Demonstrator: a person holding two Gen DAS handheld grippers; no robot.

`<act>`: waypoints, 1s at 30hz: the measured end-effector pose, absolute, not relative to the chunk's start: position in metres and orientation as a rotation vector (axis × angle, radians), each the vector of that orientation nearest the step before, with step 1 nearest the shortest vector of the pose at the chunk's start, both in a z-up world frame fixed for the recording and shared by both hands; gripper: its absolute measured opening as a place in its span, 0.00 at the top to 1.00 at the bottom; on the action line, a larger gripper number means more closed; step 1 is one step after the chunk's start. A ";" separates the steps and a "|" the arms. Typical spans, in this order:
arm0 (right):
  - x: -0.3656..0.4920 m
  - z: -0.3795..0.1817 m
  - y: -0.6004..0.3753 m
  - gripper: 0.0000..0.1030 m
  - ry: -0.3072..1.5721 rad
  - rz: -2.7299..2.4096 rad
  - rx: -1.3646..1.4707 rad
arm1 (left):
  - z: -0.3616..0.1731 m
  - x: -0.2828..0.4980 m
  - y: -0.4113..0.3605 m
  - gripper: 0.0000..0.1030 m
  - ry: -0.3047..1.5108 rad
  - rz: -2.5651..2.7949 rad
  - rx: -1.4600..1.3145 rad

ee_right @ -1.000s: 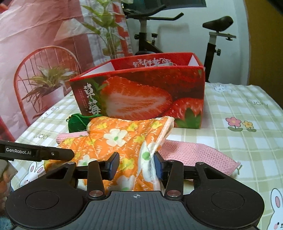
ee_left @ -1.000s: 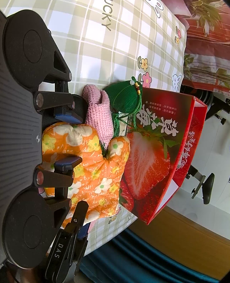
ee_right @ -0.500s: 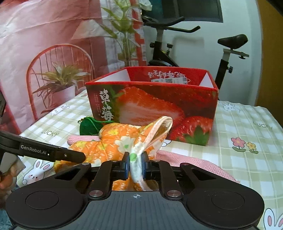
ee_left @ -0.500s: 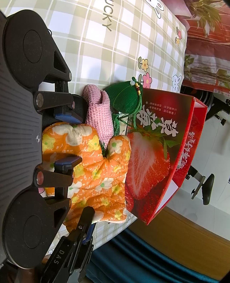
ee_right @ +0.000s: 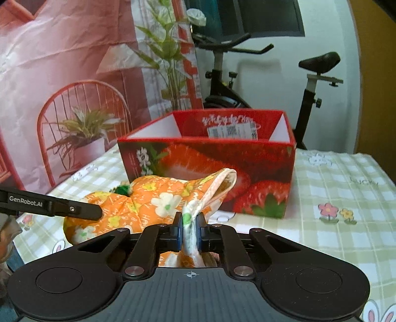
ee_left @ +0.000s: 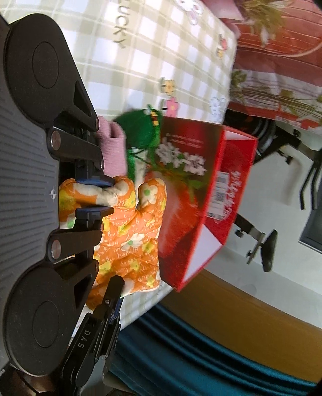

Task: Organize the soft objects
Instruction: 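Lift the orange floral cloth with both grippers over the red box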

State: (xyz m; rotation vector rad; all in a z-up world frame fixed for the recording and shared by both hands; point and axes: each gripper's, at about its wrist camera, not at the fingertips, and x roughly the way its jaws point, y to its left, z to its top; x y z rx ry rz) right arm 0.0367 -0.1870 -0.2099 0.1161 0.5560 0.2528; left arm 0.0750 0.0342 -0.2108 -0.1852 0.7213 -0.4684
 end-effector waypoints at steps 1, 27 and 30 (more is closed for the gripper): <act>0.038 -0.206 -0.188 0.91 0.547 0.250 0.110 | -0.207 0.076 0.035 0.83 0.710 -0.469 -0.183; 0.189 -0.130 -0.205 0.91 0.466 0.251 0.077 | -0.131 0.192 0.011 0.83 0.578 -0.413 -0.135; 0.212 -0.133 -0.206 0.91 0.479 0.234 0.066 | -0.132 0.212 0.008 0.83 0.588 -0.401 -0.133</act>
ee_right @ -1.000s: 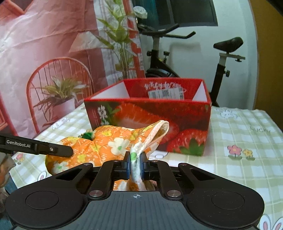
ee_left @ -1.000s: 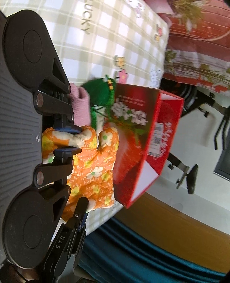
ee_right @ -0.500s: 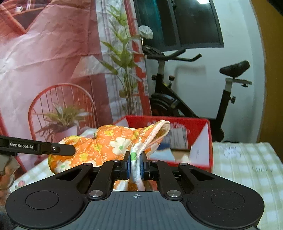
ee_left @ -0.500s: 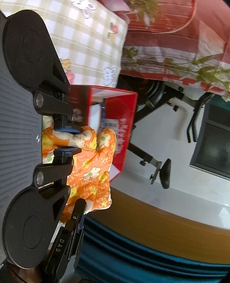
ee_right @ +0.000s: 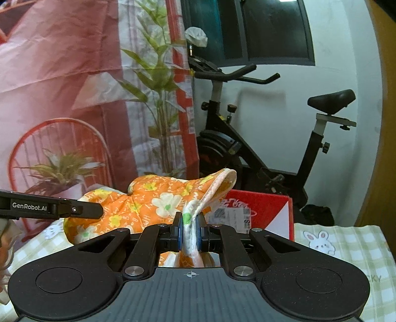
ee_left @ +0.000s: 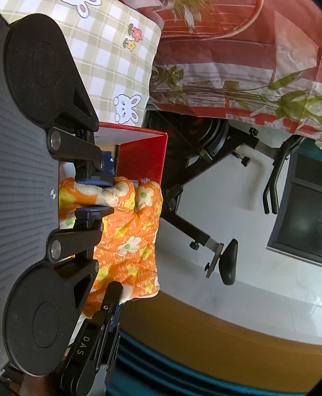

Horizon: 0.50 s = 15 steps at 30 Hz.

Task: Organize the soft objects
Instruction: 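Lift the orange floral cloth with both grippers over the red box, then lower the orange cloth into the box and open both grippers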

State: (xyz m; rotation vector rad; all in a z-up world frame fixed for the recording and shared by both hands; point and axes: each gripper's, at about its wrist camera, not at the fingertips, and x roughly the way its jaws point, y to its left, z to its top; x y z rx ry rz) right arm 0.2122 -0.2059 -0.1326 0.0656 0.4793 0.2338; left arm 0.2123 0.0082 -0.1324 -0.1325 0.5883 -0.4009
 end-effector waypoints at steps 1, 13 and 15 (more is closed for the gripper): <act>0.220 -0.134 -0.206 0.91 0.486 0.228 0.058 | -0.133 0.219 0.007 0.83 0.593 -0.396 -0.130; 0.286 -0.175 -0.195 0.91 0.631 0.186 -0.035 | -0.159 0.273 -0.008 0.83 0.703 -0.355 -0.062; 0.293 -0.182 -0.194 0.90 0.668 0.176 -0.047 | -0.163 0.277 -0.011 0.83 0.719 -0.355 -0.043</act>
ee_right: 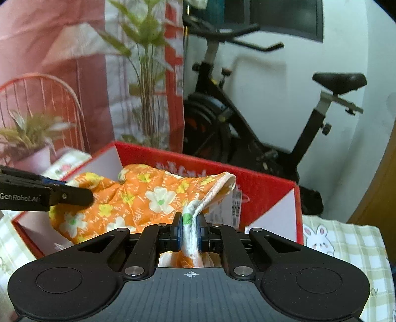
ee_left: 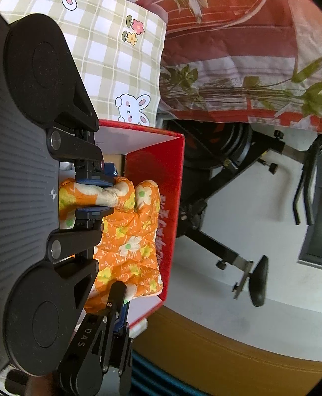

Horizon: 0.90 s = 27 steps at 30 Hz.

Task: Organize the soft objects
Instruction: 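Lower the orange cloth into the box and open both grippers, then move both grippers back out of the box toward the remaining items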

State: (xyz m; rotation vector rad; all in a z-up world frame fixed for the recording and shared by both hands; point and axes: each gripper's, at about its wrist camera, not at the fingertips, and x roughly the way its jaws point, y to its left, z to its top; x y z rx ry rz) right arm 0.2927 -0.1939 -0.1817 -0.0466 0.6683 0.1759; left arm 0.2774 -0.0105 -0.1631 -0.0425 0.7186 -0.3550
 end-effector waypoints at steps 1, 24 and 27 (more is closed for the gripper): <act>0.296 -0.186 -0.192 0.90 0.698 0.162 -0.065 | -0.165 0.278 -0.011 0.82 0.727 -0.356 -0.031; 0.263 -0.160 -0.197 0.01 0.650 0.120 -0.090 | -0.136 0.246 -0.010 0.00 0.674 -0.362 0.055; 0.255 -0.154 -0.198 0.00 0.645 0.116 -0.071 | -0.133 0.239 -0.008 0.00 0.672 -0.353 0.058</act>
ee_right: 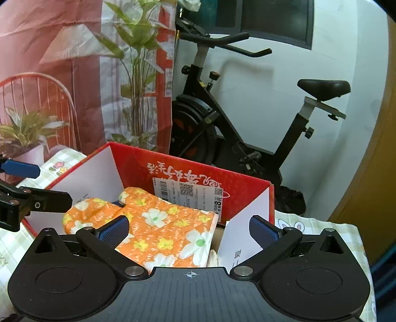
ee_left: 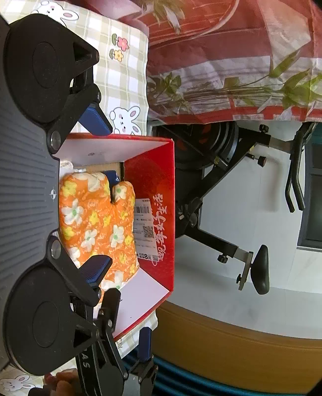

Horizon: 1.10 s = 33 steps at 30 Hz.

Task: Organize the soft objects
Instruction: 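Move both grippers back out of the box toward the remaining items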

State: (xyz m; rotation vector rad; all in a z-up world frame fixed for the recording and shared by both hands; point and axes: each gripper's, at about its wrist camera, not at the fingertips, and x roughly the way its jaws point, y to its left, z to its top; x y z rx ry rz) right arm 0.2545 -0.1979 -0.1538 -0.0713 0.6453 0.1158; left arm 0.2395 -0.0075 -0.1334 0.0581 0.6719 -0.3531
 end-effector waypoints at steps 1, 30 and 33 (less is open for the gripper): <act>0.251 -0.152 -0.198 0.00 0.641 0.113 -0.063 | -0.132 0.237 -0.006 0.00 0.671 -0.351 0.060; 0.141 -0.165 -0.217 0.00 0.507 0.117 0.069 | -0.142 0.143 0.008 0.00 0.609 -0.355 0.056; 0.135 -0.171 -0.217 0.00 0.520 0.119 0.073 | -0.146 0.135 0.010 0.00 0.622 -0.346 0.052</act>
